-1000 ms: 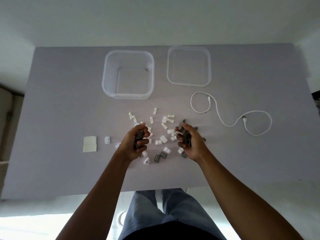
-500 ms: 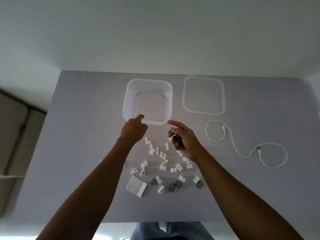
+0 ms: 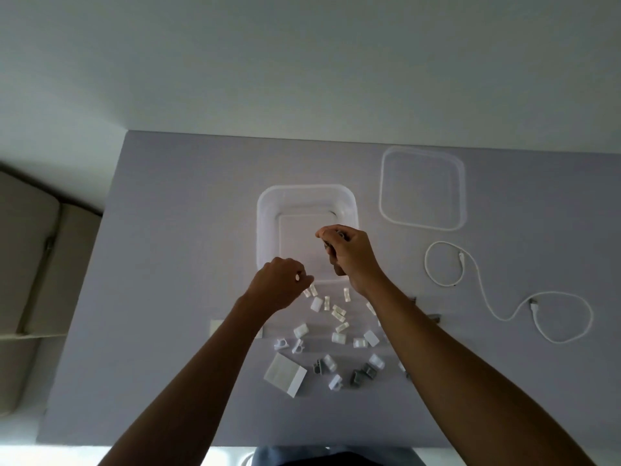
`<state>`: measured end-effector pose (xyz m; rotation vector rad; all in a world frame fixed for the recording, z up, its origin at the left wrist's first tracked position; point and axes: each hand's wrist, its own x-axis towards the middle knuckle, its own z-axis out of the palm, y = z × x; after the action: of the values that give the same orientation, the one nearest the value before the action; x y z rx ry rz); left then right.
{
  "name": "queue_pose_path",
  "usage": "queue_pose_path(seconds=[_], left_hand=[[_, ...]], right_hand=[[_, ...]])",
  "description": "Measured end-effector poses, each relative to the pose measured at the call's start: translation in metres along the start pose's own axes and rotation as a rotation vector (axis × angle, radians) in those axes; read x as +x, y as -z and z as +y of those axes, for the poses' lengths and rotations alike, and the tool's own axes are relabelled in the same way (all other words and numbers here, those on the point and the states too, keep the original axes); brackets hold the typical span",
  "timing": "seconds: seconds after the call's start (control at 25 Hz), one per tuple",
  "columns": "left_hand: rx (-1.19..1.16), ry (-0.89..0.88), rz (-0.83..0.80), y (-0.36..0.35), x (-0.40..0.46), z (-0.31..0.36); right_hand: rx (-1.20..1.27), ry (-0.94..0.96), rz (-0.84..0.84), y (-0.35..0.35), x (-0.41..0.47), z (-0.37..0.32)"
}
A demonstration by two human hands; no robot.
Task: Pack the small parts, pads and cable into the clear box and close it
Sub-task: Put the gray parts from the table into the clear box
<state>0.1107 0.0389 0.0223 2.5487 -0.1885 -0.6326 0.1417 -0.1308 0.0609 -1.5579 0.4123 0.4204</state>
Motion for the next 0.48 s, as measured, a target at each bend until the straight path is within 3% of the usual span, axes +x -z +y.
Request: queue_pose_path(seconds=[0.2,0.48], left_hand=[[0.065,0.006,0.167,0.015,0.027,-0.011],[0.306,-0.083,-0.244,-0.002,0.061,-0.025]], right_hand=[[0.074,-0.179,0.137,-0.019,0.019,0.005],[0.067,-0.321,0.216,-0.025,0.044,0.017]])
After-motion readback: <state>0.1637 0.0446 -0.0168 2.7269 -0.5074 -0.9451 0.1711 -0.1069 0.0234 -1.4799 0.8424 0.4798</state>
